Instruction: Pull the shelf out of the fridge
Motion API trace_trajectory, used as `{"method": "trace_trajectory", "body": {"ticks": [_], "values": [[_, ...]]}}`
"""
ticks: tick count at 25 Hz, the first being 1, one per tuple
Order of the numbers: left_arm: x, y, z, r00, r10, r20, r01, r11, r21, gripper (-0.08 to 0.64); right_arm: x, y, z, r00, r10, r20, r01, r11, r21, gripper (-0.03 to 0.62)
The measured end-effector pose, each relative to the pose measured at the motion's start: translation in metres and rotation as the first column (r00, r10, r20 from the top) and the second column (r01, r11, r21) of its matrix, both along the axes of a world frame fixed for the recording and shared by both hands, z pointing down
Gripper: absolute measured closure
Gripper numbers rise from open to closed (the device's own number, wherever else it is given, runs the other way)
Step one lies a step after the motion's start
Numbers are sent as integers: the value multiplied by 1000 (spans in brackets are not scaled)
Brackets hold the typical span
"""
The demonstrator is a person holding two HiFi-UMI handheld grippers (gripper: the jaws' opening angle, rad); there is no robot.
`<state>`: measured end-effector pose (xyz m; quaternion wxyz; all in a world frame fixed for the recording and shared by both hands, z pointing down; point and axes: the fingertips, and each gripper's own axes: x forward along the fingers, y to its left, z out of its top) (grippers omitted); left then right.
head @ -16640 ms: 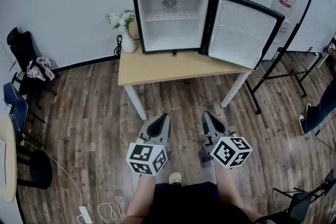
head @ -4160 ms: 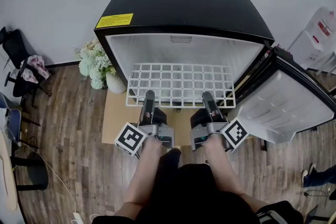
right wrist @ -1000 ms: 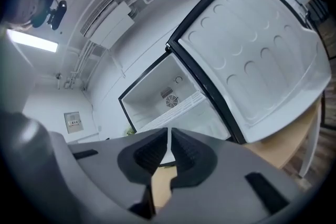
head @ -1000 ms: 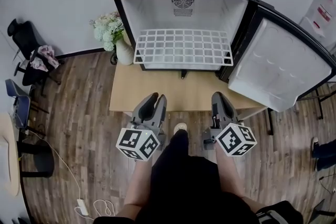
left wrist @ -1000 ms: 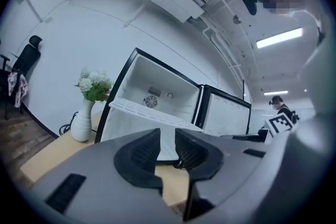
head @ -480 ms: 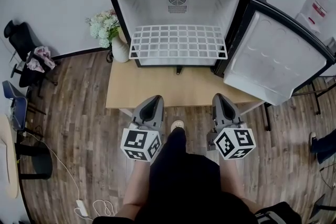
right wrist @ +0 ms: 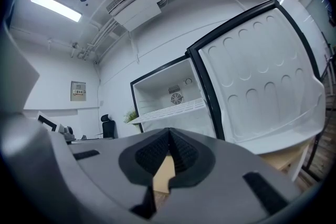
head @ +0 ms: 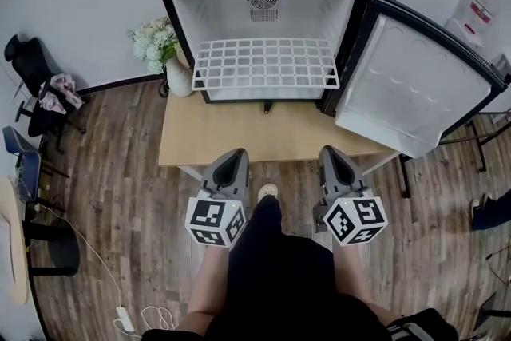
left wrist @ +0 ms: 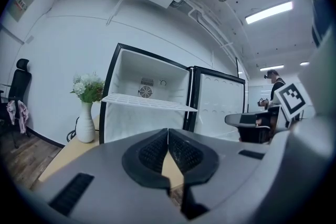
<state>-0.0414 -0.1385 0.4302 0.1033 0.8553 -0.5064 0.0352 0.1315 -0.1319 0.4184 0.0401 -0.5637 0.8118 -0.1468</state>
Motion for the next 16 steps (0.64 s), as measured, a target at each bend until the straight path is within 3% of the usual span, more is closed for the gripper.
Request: {"method": "trace_trajectory", "body": {"ticks": [16], "values": [[-2,1,0,999,-3,-43,2,1000,-15,552,-8,1,0,999,-27,24,28,999,-16,601]]}}
